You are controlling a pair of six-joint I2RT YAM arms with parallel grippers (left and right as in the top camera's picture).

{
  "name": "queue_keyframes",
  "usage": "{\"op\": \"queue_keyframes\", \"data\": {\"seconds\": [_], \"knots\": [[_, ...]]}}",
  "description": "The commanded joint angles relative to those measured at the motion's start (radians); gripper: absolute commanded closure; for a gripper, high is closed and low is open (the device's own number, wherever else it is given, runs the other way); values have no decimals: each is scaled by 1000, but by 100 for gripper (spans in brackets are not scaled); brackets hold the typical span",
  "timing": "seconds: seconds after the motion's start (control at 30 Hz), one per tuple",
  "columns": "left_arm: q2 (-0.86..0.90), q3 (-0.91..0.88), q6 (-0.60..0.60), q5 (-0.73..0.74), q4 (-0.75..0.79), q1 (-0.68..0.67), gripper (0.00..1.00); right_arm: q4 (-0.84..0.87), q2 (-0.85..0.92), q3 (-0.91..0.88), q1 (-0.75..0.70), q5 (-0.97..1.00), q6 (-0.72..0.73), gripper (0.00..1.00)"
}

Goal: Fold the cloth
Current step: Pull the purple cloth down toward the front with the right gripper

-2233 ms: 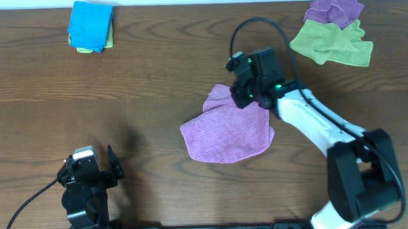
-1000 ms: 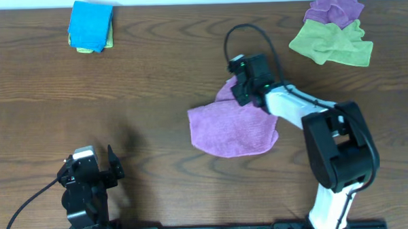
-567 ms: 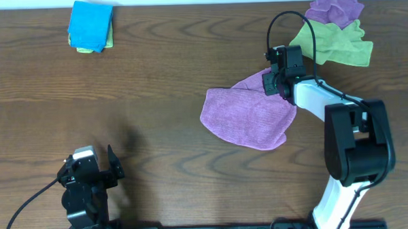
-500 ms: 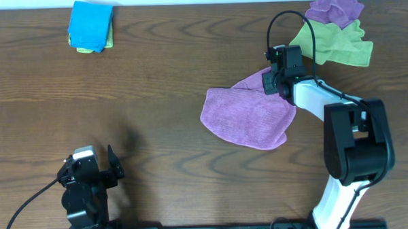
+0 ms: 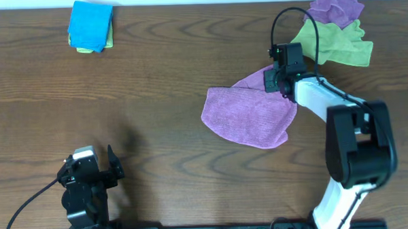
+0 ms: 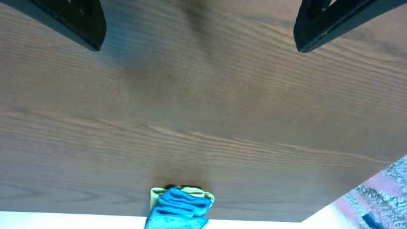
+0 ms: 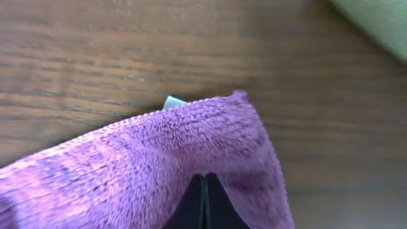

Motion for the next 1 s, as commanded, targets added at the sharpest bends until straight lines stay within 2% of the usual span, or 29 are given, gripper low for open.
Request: {"op": "queue_keyframes", "data": {"seconds": [0.0,0.23,0.53,0.67,0.8,0.97], "knots": [[-6,-20,6,-14,-4,4,5,-58,-140,41,2,13,8,99],[-6,-20,6,-14,-4,4,5,-342,-392,43,14,16,11,99],[-6,-20,6,-14,-4,4,5,-650,-583,23,16,8,127,99],[-6,-20,6,-14,-4,4,5,-658,-677,-95,15,-16,130,99],[-6,-20,6,-14,-4,4,5,-590,-750,-287,15,-132,143,99],[-6,-20,6,-14,-4,4,5,-500,-763,-456,15,-172,153,99]]}}
